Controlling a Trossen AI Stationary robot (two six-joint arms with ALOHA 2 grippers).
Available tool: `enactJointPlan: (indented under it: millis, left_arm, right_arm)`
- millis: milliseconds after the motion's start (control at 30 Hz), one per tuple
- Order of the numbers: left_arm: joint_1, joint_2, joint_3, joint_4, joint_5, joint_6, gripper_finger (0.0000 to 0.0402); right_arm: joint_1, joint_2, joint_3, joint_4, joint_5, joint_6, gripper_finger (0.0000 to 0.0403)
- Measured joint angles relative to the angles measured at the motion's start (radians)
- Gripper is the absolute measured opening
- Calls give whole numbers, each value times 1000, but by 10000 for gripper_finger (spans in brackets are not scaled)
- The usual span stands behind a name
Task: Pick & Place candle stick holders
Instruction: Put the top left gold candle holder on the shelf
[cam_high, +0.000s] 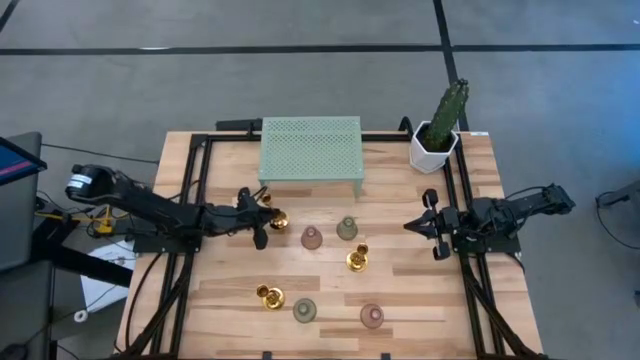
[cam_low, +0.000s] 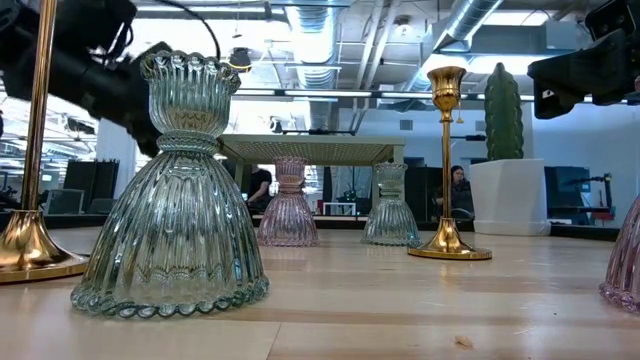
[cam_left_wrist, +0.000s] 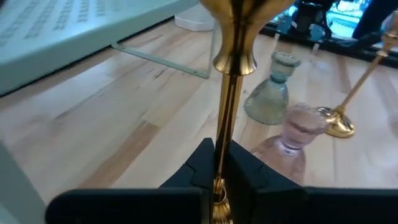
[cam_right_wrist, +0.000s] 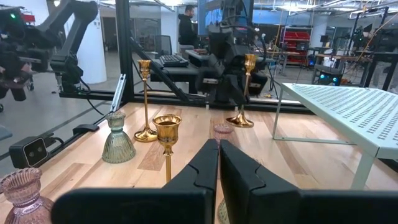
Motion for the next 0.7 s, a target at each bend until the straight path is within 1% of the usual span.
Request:
enactJointPlan:
  millis: [100, 233, 367, 433, 567, 633, 700]
  left_arm:
    - [-17, -25, 75, -147, 1, -23, 15]
    - [-37, -28, 189, -324, 0, -52, 15]
    - [-41, -28, 298, -454, -12, -28, 15]
    - [-39, -28, 345, -492, -57, 25, 15]
    - [-27, -28, 436, -500, -176, 169, 17]
    - [-3, -28, 471, -506, -232, 235, 19]
    - [41, -28, 505, -504, -264, 291, 19]
  right_arm:
    - [0, 0, 0, 0, 0, 0, 8]
    - [0, 0, 0, 0, 0, 0, 8]
    - [0, 0, 0, 0, 0, 0, 8]
    - [0, 0, 0, 0, 0, 0, 8]
    - [0, 0, 0, 0, 0, 0, 8]
    - [0, 0, 0, 0, 0, 0, 8]
    - [0, 0, 0, 0, 0, 0, 8]
